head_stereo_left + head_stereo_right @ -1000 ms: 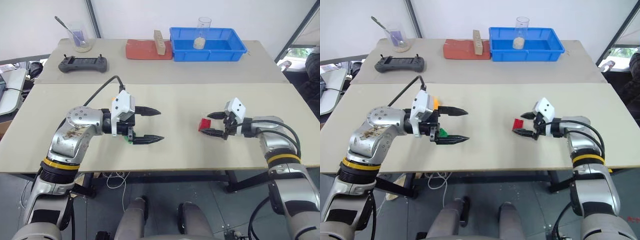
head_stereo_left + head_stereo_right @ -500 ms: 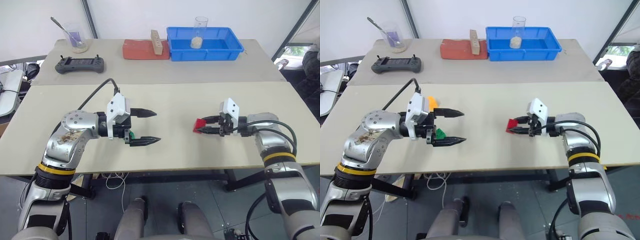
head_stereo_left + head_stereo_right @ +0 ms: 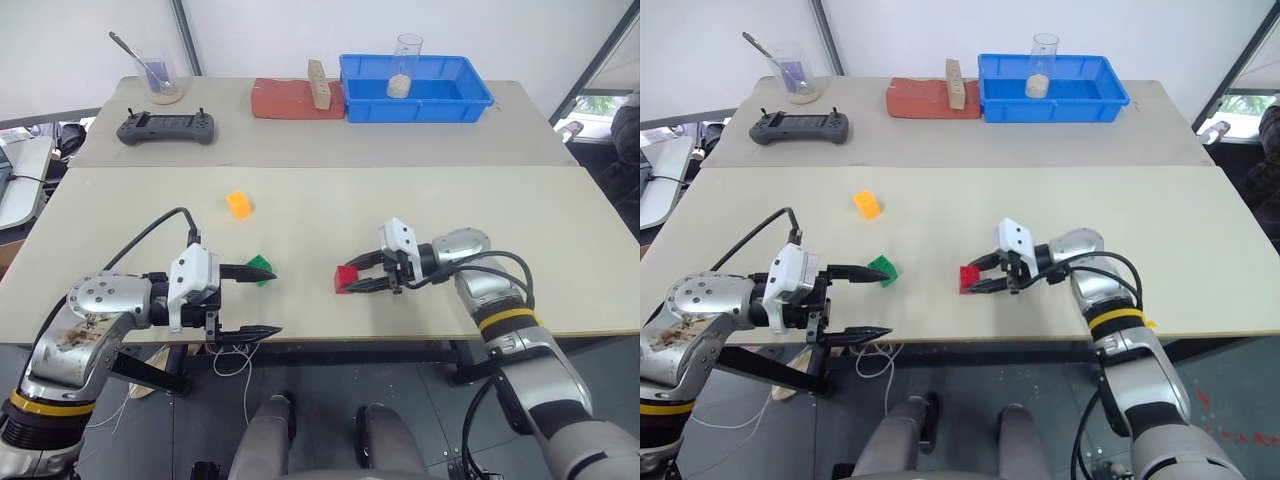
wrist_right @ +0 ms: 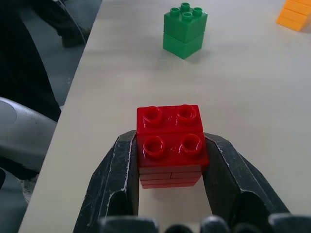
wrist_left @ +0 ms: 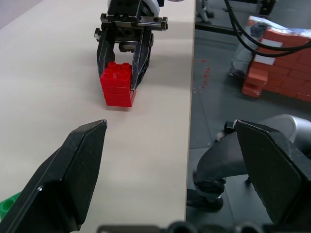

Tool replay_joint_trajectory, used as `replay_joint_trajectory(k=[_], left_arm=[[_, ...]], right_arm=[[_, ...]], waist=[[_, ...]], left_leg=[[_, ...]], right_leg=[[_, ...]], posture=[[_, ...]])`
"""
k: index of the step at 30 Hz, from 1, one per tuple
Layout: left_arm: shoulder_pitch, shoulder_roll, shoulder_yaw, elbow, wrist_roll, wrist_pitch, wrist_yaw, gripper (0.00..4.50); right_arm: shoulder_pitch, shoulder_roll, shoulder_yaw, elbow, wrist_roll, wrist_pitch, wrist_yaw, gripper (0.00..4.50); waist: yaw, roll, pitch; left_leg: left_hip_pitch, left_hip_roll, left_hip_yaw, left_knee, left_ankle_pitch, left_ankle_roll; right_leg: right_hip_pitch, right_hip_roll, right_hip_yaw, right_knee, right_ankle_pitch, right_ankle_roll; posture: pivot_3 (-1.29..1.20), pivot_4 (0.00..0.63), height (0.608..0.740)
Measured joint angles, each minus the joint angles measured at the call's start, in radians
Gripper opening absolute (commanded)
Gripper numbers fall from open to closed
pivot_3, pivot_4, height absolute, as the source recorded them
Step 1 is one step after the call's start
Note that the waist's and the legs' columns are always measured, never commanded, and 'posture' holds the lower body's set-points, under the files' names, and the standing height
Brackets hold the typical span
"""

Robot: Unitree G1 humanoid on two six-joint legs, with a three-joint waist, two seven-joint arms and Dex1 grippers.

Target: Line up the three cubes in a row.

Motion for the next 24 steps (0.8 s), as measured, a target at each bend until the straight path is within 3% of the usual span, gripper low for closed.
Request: replay_joint_trajectory(k=[2,4,10,15,24], left_arm=[[0.014,0.0,0.003,-0.01,0.0,0.0,0.014,4.5],[0.021,0.0,0.005,-0.015,0.0,0.0,0.022,4.5],[0.033,-0.007,0.006,-0.016,0.001,-0.002,0.048,4.5],[0.057,-0.056,0.019,-0.015,0.004,-0.002,0.129,4.5],[0.177,-0.247,0.124,-0.01,0.085,-0.011,0.468,4.5]], right_arm=[[-0.006,0.0,0.0,0.012,0.0,0.0,0.015,1.43],[-0.006,0.001,0.001,0.028,0.0,0.0,0.03,2.48],[-0.007,0.011,0.001,0.067,-0.009,-0.002,0.038,4.46],[0.001,-0.014,0.0,0.025,-0.004,0.02,0.066,4.46],[0.171,-0.151,-0.092,-0.611,0.192,0.41,-0.042,4.46]], waist=[[-0.001,0.0,0.0],[-0.001,0.0,0.0],[-0.002,0.0,0.0],[-0.002,0.0,0.0],[0.006,0.0,0.0]], left_leg=[[0.0,0.001,0.001,0.0,0.0,0.0],[0.0,0.003,0.002,0.0,0.0,0.001],[0.0,0.01,0.003,0.0,0.0,0.001],[0.0,0.011,0.003,0.0,0.001,0.001],[0.0,0.016,0.003,0.0,-0.001,-0.001]], right_leg=[[0.0,0.002,0.0,0.0,0.0,-0.001],[0.0,0.004,0.0,0.0,0.0,-0.002],[-0.001,0.013,0.0,0.0,0.001,-0.007],[-0.002,0.013,0.001,0.001,0.0,-0.008],[-0.002,0.011,0.0,0.001,0.0,-0.009]], posture=[[0.0,0.15,0.74],[0.0,0.15,0.74],[0.0,0.15,0.74],[0.0,0.15,0.74],[0.0,0.15,0.74]])
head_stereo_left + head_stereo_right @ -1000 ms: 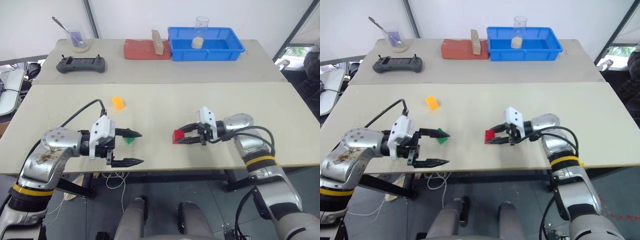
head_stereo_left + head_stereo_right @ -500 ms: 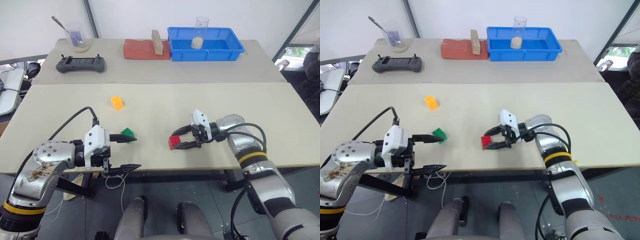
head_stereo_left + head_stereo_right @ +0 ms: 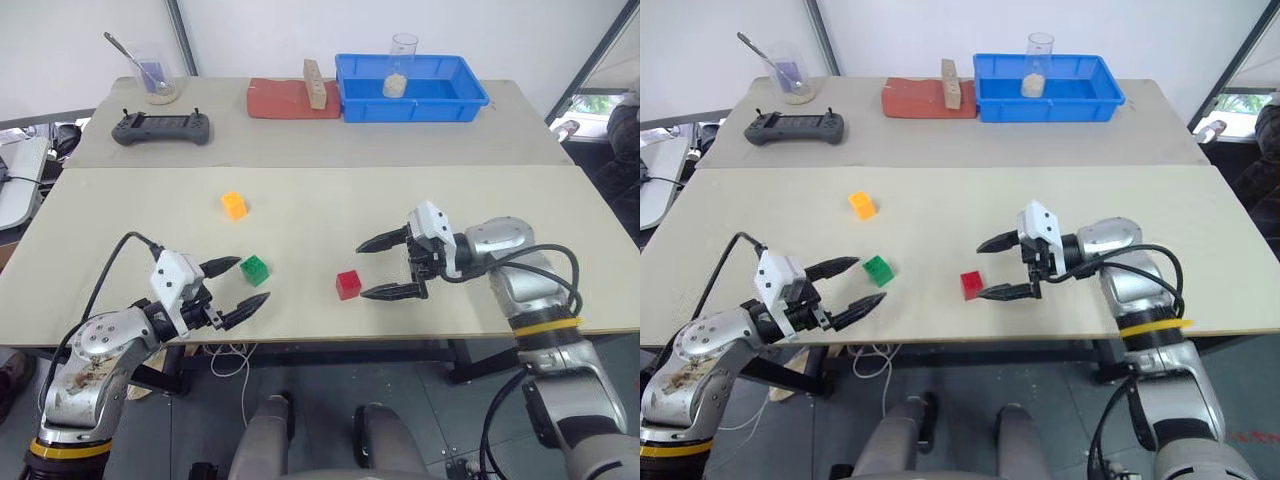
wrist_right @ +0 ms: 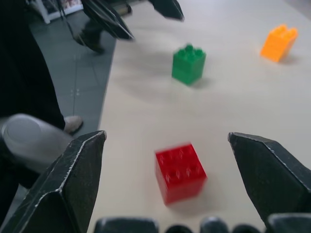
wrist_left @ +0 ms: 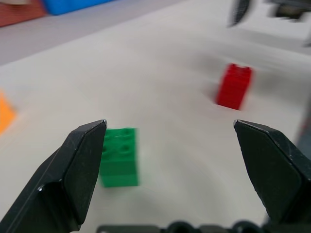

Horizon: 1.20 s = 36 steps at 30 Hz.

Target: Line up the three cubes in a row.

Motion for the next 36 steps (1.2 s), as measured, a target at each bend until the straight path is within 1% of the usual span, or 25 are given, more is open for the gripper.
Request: replay_joint_trajectory(k=[2,3,4,7,12,16,19,24,25,31,33,36], left_arm=[[0.004,-0.026,-0.001,0.021,0.02,-0.02,0.039,4.5],[0.003,-0.027,-0.004,0.034,0.032,-0.031,0.042,4.5],[-0.001,-0.027,-0.008,0.056,0.039,-0.042,0.04,4.5],[-0.042,-0.028,-0.036,0.148,0.063,-0.085,0.02,4.5],[-0.14,-0.028,-0.08,0.309,0.098,-0.153,-0.024,4.5],[-0.187,-0.037,-0.122,0.395,0.118,-0.186,-0.052,4.5],[-0.196,-0.043,-0.141,0.428,0.12,-0.2,-0.071,3.7],[-0.228,-0.051,-0.146,0.485,0.13,-0.231,-0.084,1.48],[-0.234,-0.052,-0.146,0.493,0.131,-0.233,-0.084,1.26],[-0.246,-0.058,-0.153,0.506,0.131,-0.238,-0.105,1.28],[-0.243,-0.055,-0.174,0.479,0.128,-0.232,-0.137,1.28],[-0.247,-0.026,-0.225,0.413,0.118,-0.222,-0.219,1.28]], right_arm=[[0.025,-0.014,-0.011,-0.127,0.051,0.098,-0.05,4.46],[0.032,-0.019,-0.019,-0.179,0.075,0.141,-0.075,4.46],[0.038,-0.023,-0.03,-0.233,0.103,0.189,-0.105,4.46],[0.045,-0.03,-0.036,-0.341,0.16,0.28,-0.168,4.46],[0.068,-0.034,-0.037,-0.422,0.215,0.355,-0.245,4.46],[0.074,-0.059,-0.047,-0.454,0.247,0.377,-0.286,4.46],[0.083,-0.083,-0.068,-0.464,0.254,0.38,-0.304,4.5],[0.108,-0.112,-0.083,-0.475,0.273,0.381,-0.325,4.5],[0.111,-0.113,-0.083,-0.477,0.275,0.381,-0.328,4.5],[0.126,-0.136,-0.096,-0.486,0.29,0.381,-0.348,4.5],[0.143,-0.153,-0.108,-0.487,0.29,0.38,-0.349,4.5],[0.157,-0.176,-0.12,-0.49,0.292,0.38,-0.347,4.5]], waist=[[0.004,0.0,0.0],[0.005,0.0,0.0],[0.007,0.0,0.0],[0.011,0.0,0.0],[0.019,-0.001,0.0],[0.018,-0.001,-0.001],[0.018,-0.001,-0.001],[0.018,-0.002,-0.001],[0.018,-0.002,-0.001],[0.018,-0.002,-0.001],[0.019,-0.002,0.0],[0.018,-0.002,0.0]], left_leg=[[0.0,0.001,0.002,0.0,0.0,0.0],[0.0,0.002,0.004,0.0,0.0,0.0],[0.0,0.002,0.007,0.0,0.0,0.0],[0.0,0.009,0.021,0.0,0.0,-0.001],[-0.002,0.011,0.03,0.0,-0.001,-0.001],[-0.003,0.011,0.033,0.0,-0.001,0.0],[-0.003,0.011,0.033,0.0,-0.001,0.0],[-0.003,0.012,0.034,0.0,-0.001,0.0],[-0.003,0.012,0.034,0.0,-0.001,0.0],[-0.003,0.012,0.034,0.0,-0.001,0.0],[-0.003,0.012,0.035,0.0,-0.001,0.0],[-0.003,0.012,0.036,0.0,-0.001,0.0]], right_leg=[[0.0,0.0,0.0,0.0,0.0,-0.001],[-0.001,0.0,0.0,-0.001,-0.002,-0.004],[-0.001,0.0,0.0,-0.001,-0.004,-0.008],[-0.001,0.0,-0.001,-0.002,-0.004,-0.009],[-0.002,-0.004,-0.001,-0.004,-0.003,-0.009],[-0.002,-0.005,-0.001,-0.005,-0.003,-0.008],[-0.002,-0.005,-0.001,-0.005,-0.003,-0.008],[-0.002,-0.005,-0.001,-0.005,-0.003,-0.008],[-0.002,-0.005,-0.001,-0.005,-0.003,-0.008],[-0.002,-0.005,-0.001,-0.005,-0.002,-0.008],[-0.002,-0.005,-0.001,-0.005,-0.002,-0.008],[-0.002,-0.005,-0.001,-0.005,-0.002,-0.008]], posture=[[0.0,0.15,0.74],[0.0,0.15,0.74],[0.0,0.15,0.74],[0.0,0.15,0.74],[0.0,0.15,0.74],[0.0,0.15,0.74],[0.0,0.15,0.74],[0.0,0.15,0.74],[0.0,0.15,0.74],[0.0,0.15,0.74],[0.0,0.15,0.74],[0.0,0.15,0.74]])
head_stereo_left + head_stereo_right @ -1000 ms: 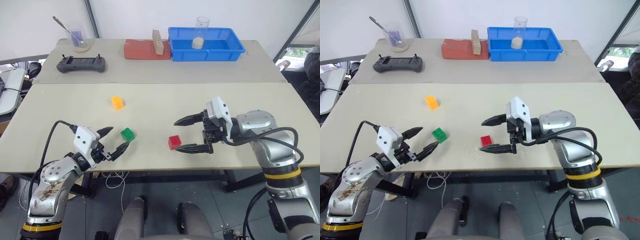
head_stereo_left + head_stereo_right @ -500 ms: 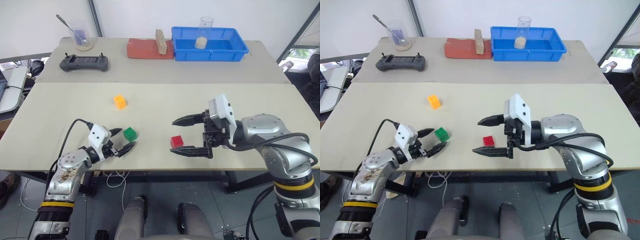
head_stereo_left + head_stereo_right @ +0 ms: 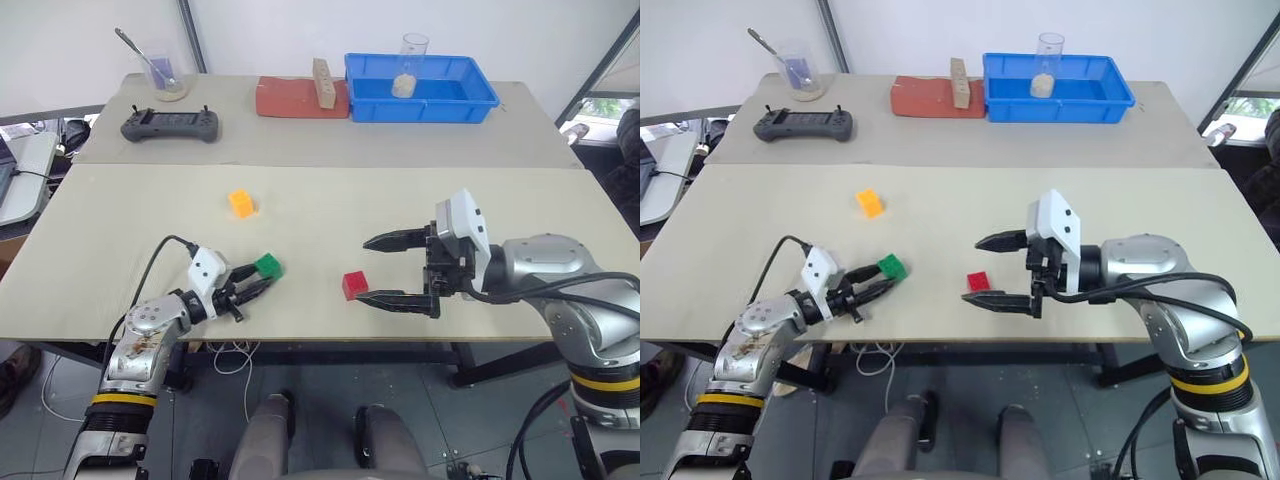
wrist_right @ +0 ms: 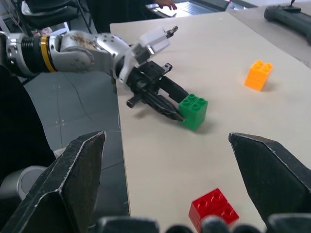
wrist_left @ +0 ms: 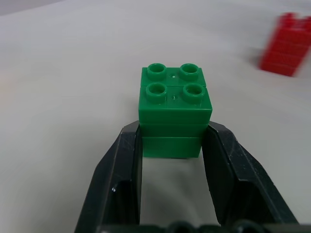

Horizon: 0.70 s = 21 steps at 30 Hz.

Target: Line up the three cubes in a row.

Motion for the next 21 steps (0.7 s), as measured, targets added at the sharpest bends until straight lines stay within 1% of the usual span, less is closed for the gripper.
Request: replay_joint_trajectory(k=[2,5,11,16,21], left_arm=[[-0.031,0.023,-0.046,-0.012,0.0,-0.009,-0.076,1.28],[-0.079,0.022,-0.099,0.005,0.012,-0.028,-0.138,1.28],[-0.182,-0.002,-0.169,0.159,0.056,-0.105,-0.224,1.28],[-0.255,-0.03,-0.177,0.3,0.082,-0.17,-0.26,1.28],[-0.3,-0.039,-0.177,0.371,0.098,-0.214,-0.286,1.28]], right_arm=[[0.008,-0.014,-0.02,-0.005,0.002,0.0,0.0,4.5],[0.02,-0.027,-0.036,-0.011,0.015,0.0,-0.003,4.5],[0.05,-0.039,-0.046,-0.028,0.018,0.0,-0.027,4.5],[0.079,-0.051,-0.069,-0.044,0.026,0.001,-0.053,4.5],[0.088,-0.064,-0.074,-0.055,0.036,0.001,-0.065,4.5]], waist=[[0.0,0.0,0.0],[0.0,0.0,0.0],[-0.002,0.0,0.0],[-0.001,-0.001,0.0],[-0.001,-0.001,0.0]], left_leg=[[0.0,0.001,0.001,0.0,0.0,0.0],[0.0,0.001,0.002,0.0,0.0,0.0],[0.0,0.001,0.003,0.001,0.001,0.003],[0.0,0.001,0.003,0.002,0.001,0.004],[0.0,0.001,0.003,0.002,0.001,0.005]], right_leg=[[0.0,0.0,0.0,0.0,0.0,0.0],[0.0,0.0,0.0,-0.001,0.0,0.0],[0.0,0.002,0.0,0.0,0.0,0.0],[0.001,0.003,0.0,0.0,0.0,0.001],[0.001,0.003,0.0,0.0,0.0,0.001]], posture=[[0.0,0.15,0.74],[0.0,0.15,0.74],[0.0,0.15,0.74],[0.0,0.15,0.74],[0.0,0.15,0.74]])
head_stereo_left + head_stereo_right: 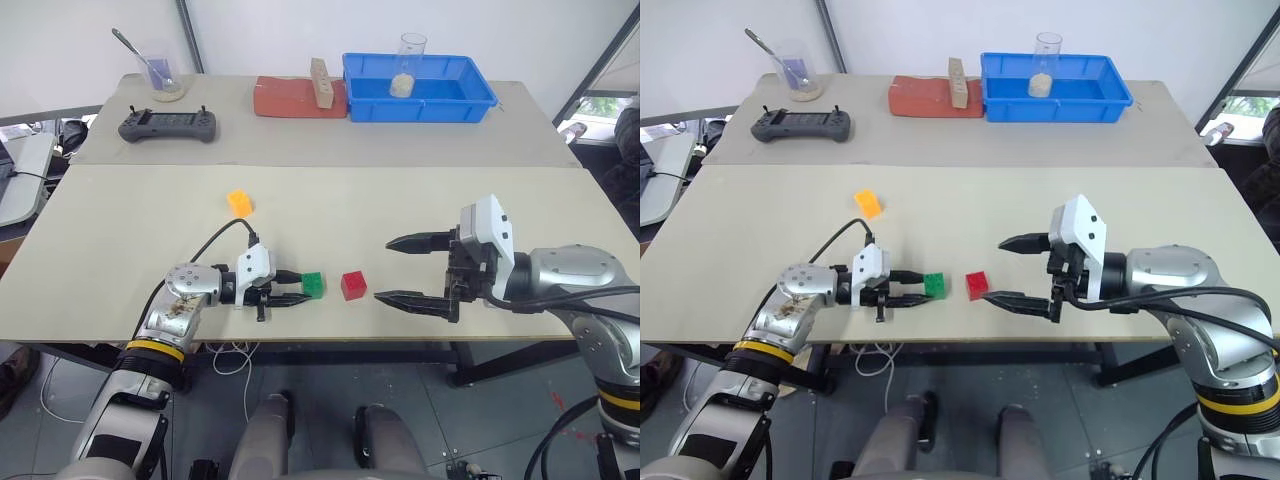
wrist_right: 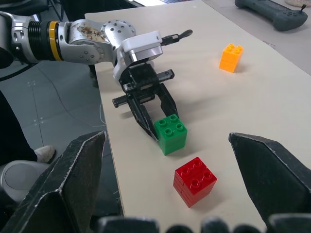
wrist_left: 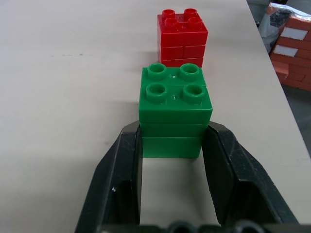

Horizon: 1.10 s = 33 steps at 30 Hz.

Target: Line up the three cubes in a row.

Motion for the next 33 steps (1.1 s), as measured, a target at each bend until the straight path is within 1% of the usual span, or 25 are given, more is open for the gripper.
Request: replay_joint_trajectory(k=[2,3,4,7,8,14,17,19,22,23,25,28,29,30,33], left_arm=[[-0.007,-0.003,0.0,0.017,0.002,-0.016,-0.012,1.28],[-0.009,-0.004,0.0,0.02,0.003,-0.018,-0.016,2.3],[-0.009,-0.006,0.0,0.024,0.008,-0.02,-0.021,2.56],[-0.009,-0.016,-0.001,0.051,0.017,-0.02,-0.03,4.08],[-0.009,-0.019,0.0,0.057,0.017,-0.022,-0.031,4.47],[0.005,-0.011,0.017,0.05,0.017,-0.034,-0.027,4.47],[0.058,0.014,0.057,-0.024,-0.004,0.021,0.0,4.47],[0.112,0.027,0.106,-0.123,-0.042,0.095,0.048,4.47],[0.168,0.041,0.197,-0.28,-0.089,0.22,0.173,4.47],[0.171,0.041,0.222,-0.305,-0.093,0.241,0.211,4.47],[0.177,0.018,0.285,-0.336,-0.092,0.279,0.338,4.47],[0.177,-0.049,0.337,-0.334,-0.048,0.302,0.547,4.47],[0.175,-0.075,0.342,-0.329,-0.03,0.306,0.607,4.47],[0.168,-0.105,0.343,-0.314,-0.016,0.309,0.662,4.47],[0.107,-0.201,0.346,-0.215,0.029,0.303,0.824,4.47]], right_arm=[[0.0,-0.003,-0.001,-0.001,0.0,0.0,-0.006,4.5],[0.0,-0.003,-0.001,-0.001,0.0,0.0,-0.009,4.5],[0.0,-0.003,-0.001,-0.001,0.0,0.0,-0.014,4.5],[0.0,-0.003,-0.001,-0.001,0.0,0.0,-0.017,4.5],[0.0,-0.003,-0.001,-0.001,0.0,0.0,-0.017,4.5],[-0.012,-0.001,0.005,0.001,0.0,0.0,-0.02,4.5],[-0.024,0.004,0.008,0.003,0.0,0.0,-0.028,4.5],[-0.032,0.018,0.008,0.003,0.003,0.003,-0.042,4.5],[-0.061,0.039,0.009,0.002,0.024,0.02,-0.072,4.5],[-0.068,0.041,0.011,0.001,0.027,0.023,-0.079,4.5],[-0.092,0.041,0.034,0.001,0.006,0.024,-0.099,4.5],[-0.118,0.043,0.083,0.007,-0.033,0.024,-0.119,4.5],[-0.128,0.052,0.09,0.011,-0.038,0.025,-0.129,4.5],[-0.139,0.063,0.091,0.014,-0.038,0.025,-0.135,4.5],[-0.168,0.074,0.092,0.025,-0.038,0.026,-0.144,4.5]], waist=[[0.0,0.0,0.0],[0.0,0.0,0.0],[0.0,0.0,0.0],[0.0,0.0,0.0],[0.0,0.0,0.0],[-0.001,0.0,0.0],[-0.006,0.0,0.0],[-0.008,0.0,0.0],[-0.01,0.0,0.0],[-0.01,0.0,0.0],[-0.008,0.0,0.0],[-0.001,0.0,0.0],[0.001,0.0,0.0],[0.003,0.0,0.0],[0.009,-0.002,0.0]], left_leg=[[0.0,0.0,0.0,0.0,0.0,0.0],[0.0,0.0,0.0,0.0,0.0,0.0],[0.0,0.0,0.0,0.0,0.0,0.0],[0.0,0.0,0.0,0.001,0.0,0.001],[0.0,0.0,0.0,0.001,0.0,0.001],[0.0,0.001,0.0,0.002,-0.001,0.002],[0.0,0.004,0.001,0.002,-0.001,0.002],[0.0,0.009,0.003,0.003,-0.001,0.002],[0.0,0.015,0.009,0.003,-0.003,0.001],[0.0,0.016,0.011,0.004,-0.003,0.0],[0.0,0.016,0.013,0.004,-0.003,-0.001],[-0.001,0.015,0.016,0.005,-0.003,0.0],[-0.001,0.015,0.017,0.005,-0.003,0.0],[-0.001,0.015,0.017,0.005,-0.003,0.001],[-0.003,0.015,0.019,0.007,-0.004,0.0]], right_leg=[[0.0,0.0,0.0,0.0,0.0,0.0],[0.0,0.0,0.0,0.0,0.0,0.0],[0.0,0.0,0.0,0.0,0.0,0.0],[0.0,0.0,0.0,0.0,0.0,0.0],[0.0,0.0,0.0,0.0,0.0,0.0],[0.0,0.0,0.0,0.0,0.0,0.0],[0.0,0.002,0.0,0.0,0.0,0.0],[0.0,0.003,0.0,0.0,0.003,0.004],[0.0,0.004,-0.001,0.001,0.003,0.005],[0.0,0.004,-0.001,0.001,0.003,0.005],[0.0,0.003,-0.001,0.001,0.0,0.0],[0.0,0.002,-0.001,0.0,0.001,0.001],[0.0,0.002,-0.001,0.0,0.004,0.006],[0.0,0.002,0.0,0.0,0.005,0.008],[0.0,0.003,-0.001,0.0,0.006,0.009]], posture=[[0.0,0.15,0.74],[0.0,0.15,0.74],[0.0,0.15,0.74],[0.0,0.15,0.74],[0.0,0.15,0.74],[0.0,0.15,0.74],[0.0,0.15,0.74],[0.0,0.15,0.74],[0.0,0.15,0.74],[0.0,0.15,0.74],[0.0,0.15,0.74],[0.0,0.15,0.74],[0.0,0.15,0.74],[0.0,0.15,0.74],[0.0,0.15,0.74]])
